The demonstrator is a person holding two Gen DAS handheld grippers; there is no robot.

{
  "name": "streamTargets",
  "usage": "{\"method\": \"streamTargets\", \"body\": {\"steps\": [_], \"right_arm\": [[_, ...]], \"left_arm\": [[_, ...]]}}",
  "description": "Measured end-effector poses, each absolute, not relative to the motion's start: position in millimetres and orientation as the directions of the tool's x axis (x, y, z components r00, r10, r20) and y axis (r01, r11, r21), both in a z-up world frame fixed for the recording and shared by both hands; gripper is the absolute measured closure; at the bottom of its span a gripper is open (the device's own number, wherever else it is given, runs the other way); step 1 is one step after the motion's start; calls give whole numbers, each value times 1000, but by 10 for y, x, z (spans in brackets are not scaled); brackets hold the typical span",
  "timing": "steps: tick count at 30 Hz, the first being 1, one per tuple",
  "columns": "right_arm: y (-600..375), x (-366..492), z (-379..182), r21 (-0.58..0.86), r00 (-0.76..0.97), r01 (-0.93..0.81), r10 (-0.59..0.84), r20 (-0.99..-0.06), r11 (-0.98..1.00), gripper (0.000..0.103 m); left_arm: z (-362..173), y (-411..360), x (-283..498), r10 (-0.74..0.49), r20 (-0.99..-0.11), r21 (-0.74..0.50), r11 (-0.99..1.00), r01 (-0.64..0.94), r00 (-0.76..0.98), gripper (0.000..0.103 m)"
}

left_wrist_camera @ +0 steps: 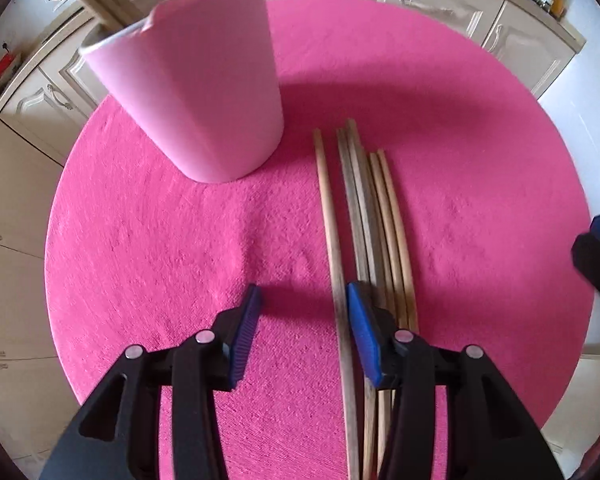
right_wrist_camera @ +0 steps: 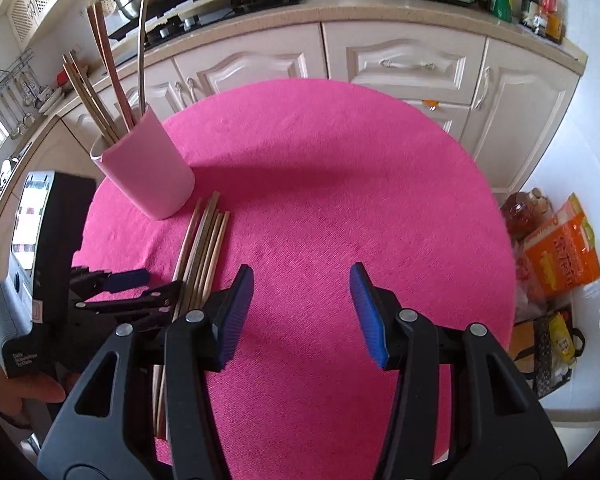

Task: Organize utensils
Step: 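Lower both tools to the pile and close the left tool on a chopstick, then close the right tool on a chopstick while the left tool holds its own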

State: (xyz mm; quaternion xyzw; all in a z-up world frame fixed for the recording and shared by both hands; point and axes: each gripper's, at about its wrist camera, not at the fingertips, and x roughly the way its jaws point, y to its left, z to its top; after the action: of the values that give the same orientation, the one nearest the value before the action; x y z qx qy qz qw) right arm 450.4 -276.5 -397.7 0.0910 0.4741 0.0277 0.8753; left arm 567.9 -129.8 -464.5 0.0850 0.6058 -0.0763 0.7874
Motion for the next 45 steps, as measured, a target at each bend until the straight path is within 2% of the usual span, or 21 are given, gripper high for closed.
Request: {"method": "streamTargets", "body": {"steps": [1, 2, 4, 5, 6, 12, 14, 23, 39, 43, 45], "right_arm": [[-2746, 4522, -3995, 189, 536, 34, 142, -832, 981, 53], [-2718, 4543, -4015, 187, 521, 26, 147, -841, 982, 53], [-2663, 4576, -4047, 191, 498, 10, 161, -852, 981, 53], [-2626, 4596, -4067, 195, 486, 2, 170, -858, 981, 53], [-2587, 4622, -4095, 196, 468, -4, 175, -866, 981, 53], [-2416, 4744, -4307, 249, 369, -9, 235, -899, 968, 54], [-2323, 4785, -4364, 256, 337, -28, 250, -908, 966, 70], [-2116, 4876, -4495, 264, 253, -37, 265, -931, 964, 78], [-1828, 5151, -4525, 166, 174, -46, 171, -970, 985, 79], [-1601, 5215, -4526, 39, 192, -132, 64, -979, 991, 78], [-1557, 5207, -4530, 23, 202, -139, 51, -978, 990, 79]], "left_arm": [[-4646, -1282, 5699, -29, -968, 25, 977, 213, 249, 59], [-4639, -1253, 5707, -41, -968, 11, 979, 206, 249, 63], [-4620, -1185, 5705, -53, -967, -2, 980, 201, 248, 76], [-4612, -1136, 5685, -58, -967, -9, 981, 196, 246, 89], [-4605, -1065, 5674, -70, -968, -26, 983, 181, 242, 95], [-4600, -769, 5515, -140, -965, -116, 986, 119, 222, 96], [-4595, -672, 5440, -154, -962, -138, 986, 89, 225, 97], [-4605, -456, 5247, -168, -959, -157, 985, 66, 230, 97], [-4687, -516, 5427, -173, -960, -163, 985, 60, 220, 97], [-4686, -531, 5427, -173, -960, -164, 985, 60, 219, 97], [-4678, -527, 5417, -177, -959, -168, 984, 60, 221, 97]]}}
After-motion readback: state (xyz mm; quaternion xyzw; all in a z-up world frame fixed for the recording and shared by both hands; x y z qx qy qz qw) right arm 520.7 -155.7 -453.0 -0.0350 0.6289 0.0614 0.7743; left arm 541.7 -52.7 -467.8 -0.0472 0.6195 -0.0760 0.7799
